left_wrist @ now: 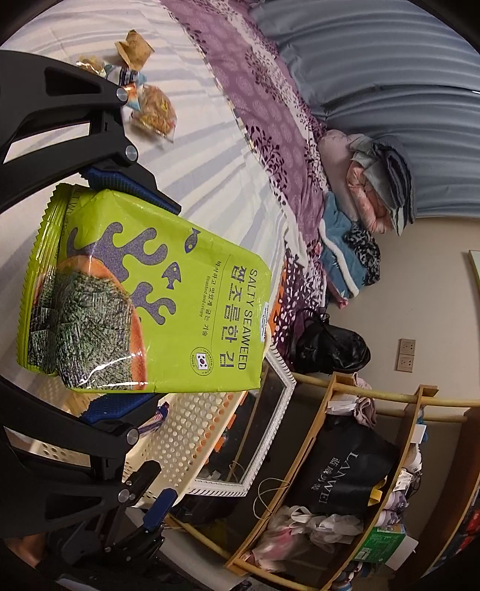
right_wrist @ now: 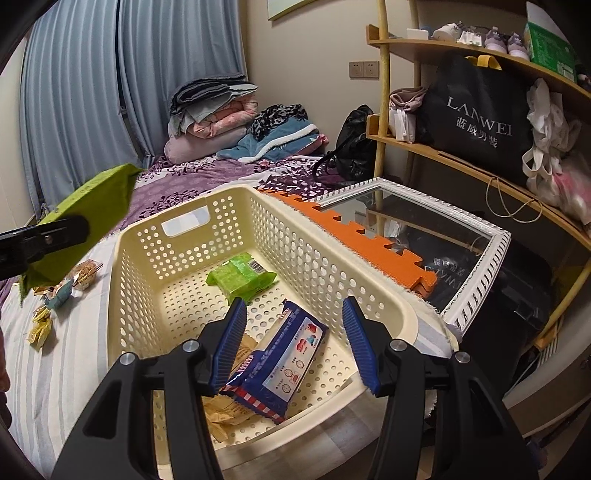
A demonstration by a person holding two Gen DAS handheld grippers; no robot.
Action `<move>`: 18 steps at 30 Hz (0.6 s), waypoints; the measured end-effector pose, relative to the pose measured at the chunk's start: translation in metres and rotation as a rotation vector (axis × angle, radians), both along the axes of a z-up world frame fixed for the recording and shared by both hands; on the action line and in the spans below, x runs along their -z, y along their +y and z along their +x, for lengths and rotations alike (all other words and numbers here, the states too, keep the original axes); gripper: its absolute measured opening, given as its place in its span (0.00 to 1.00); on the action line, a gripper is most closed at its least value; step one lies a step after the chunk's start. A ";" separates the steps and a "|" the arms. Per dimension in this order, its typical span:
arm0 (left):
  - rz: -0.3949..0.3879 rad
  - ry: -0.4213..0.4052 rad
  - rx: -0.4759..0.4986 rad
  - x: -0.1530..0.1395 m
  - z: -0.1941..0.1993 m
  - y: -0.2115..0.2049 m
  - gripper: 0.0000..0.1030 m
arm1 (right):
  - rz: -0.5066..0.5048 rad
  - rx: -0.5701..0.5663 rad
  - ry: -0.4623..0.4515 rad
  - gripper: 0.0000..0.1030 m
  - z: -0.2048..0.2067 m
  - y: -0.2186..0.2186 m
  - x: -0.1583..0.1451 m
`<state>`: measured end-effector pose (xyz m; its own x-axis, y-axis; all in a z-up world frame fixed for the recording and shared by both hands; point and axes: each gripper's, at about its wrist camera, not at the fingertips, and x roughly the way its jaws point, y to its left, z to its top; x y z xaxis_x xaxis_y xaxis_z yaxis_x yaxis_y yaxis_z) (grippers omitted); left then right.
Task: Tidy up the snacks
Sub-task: 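Open the left tool to drop the seaweed bag into the basket, then move both open tools back toward the remaining snacks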
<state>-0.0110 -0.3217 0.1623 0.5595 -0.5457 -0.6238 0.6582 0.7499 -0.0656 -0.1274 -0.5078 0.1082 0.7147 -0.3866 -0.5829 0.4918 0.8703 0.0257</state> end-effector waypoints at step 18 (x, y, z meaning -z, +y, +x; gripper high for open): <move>-0.043 0.106 -0.010 0.015 0.013 -0.010 0.97 | 0.005 -0.002 0.001 0.53 0.006 0.001 0.001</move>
